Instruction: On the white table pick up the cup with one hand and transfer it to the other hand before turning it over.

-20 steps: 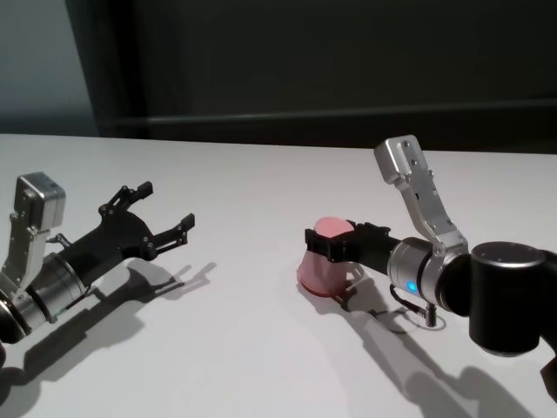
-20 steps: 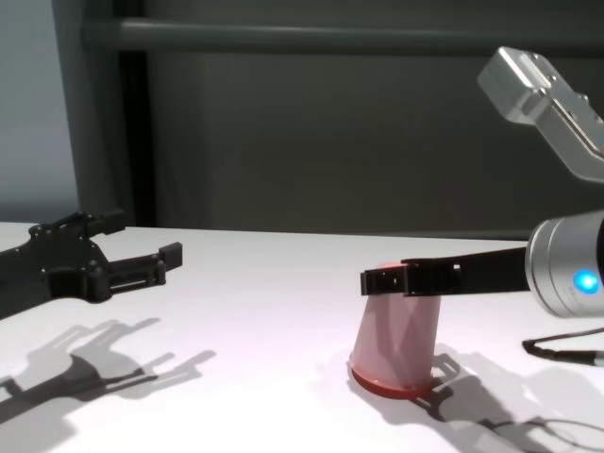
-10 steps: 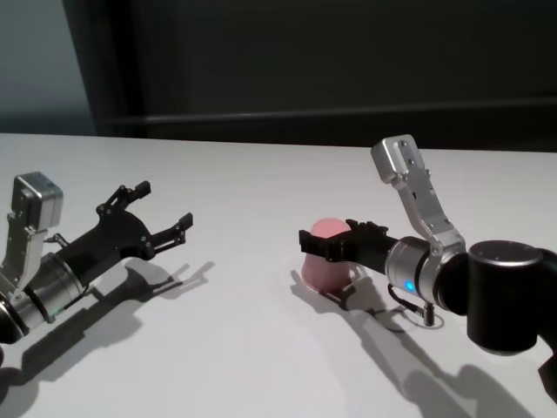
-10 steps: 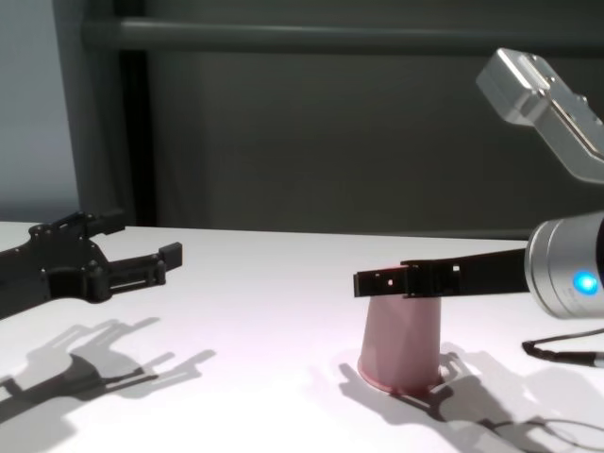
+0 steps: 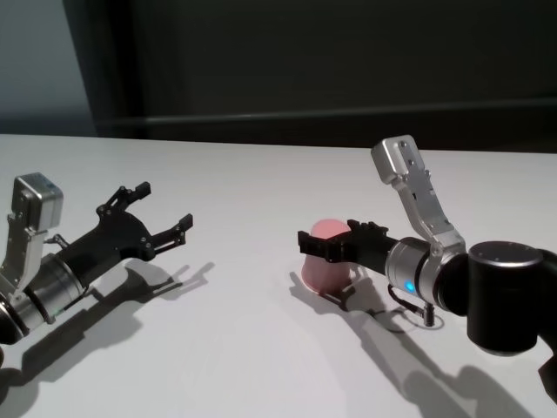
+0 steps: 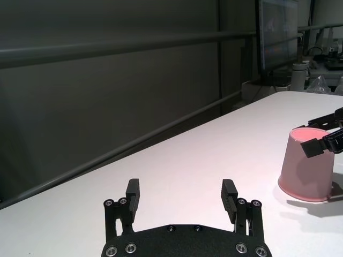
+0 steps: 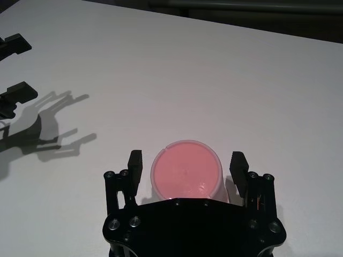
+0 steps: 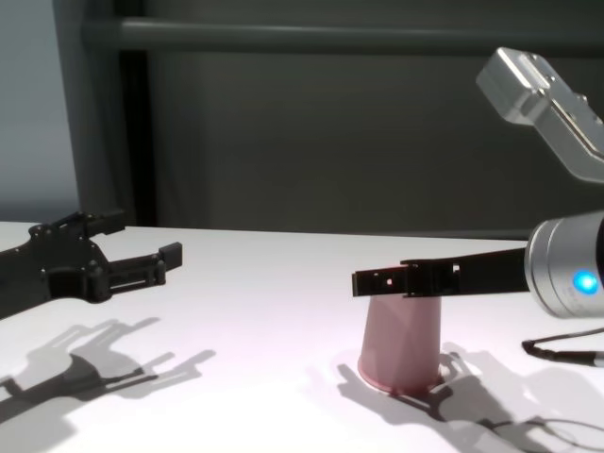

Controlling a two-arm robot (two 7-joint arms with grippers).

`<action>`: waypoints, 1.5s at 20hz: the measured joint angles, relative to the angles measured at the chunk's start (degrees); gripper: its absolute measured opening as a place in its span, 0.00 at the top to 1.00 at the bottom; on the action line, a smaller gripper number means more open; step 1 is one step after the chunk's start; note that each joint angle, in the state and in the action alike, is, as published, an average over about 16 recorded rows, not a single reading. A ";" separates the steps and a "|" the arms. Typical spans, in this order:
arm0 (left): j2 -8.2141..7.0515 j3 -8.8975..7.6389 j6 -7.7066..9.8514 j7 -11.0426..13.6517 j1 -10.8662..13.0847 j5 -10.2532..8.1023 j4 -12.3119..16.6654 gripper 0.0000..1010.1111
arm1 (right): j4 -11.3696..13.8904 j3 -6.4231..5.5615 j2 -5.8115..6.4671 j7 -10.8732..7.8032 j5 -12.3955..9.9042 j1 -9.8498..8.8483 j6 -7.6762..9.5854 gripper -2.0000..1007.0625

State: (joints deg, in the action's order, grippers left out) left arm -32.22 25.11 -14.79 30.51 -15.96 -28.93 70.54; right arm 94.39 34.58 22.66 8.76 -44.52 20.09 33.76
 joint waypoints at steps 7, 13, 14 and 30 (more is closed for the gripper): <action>0.00 0.00 0.00 0.00 0.00 0.00 0.00 0.01 | 1.47 -1.12 -0.33 0.62 0.90 0.08 -0.60 0.01; 0.00 0.00 0.00 0.00 0.00 0.00 0.00 0.01 | 3.40 -2.78 -0.79 0.59 2.07 0.18 -1.97 0.01; 0.00 0.00 0.00 0.00 0.00 0.00 0.00 0.01 | 3.69 -3.10 -0.83 0.46 2.29 0.18 -2.36 0.01; 0.00 0.00 0.00 0.00 0.00 0.00 0.00 0.01 | 4.08 -10.55 1.30 -2.39 4.44 -5.26 -12.00 0.01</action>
State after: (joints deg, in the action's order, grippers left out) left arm -32.22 25.11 -14.79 30.51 -15.96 -28.93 70.54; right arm 98.47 24.03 23.96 6.37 -40.08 14.83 21.75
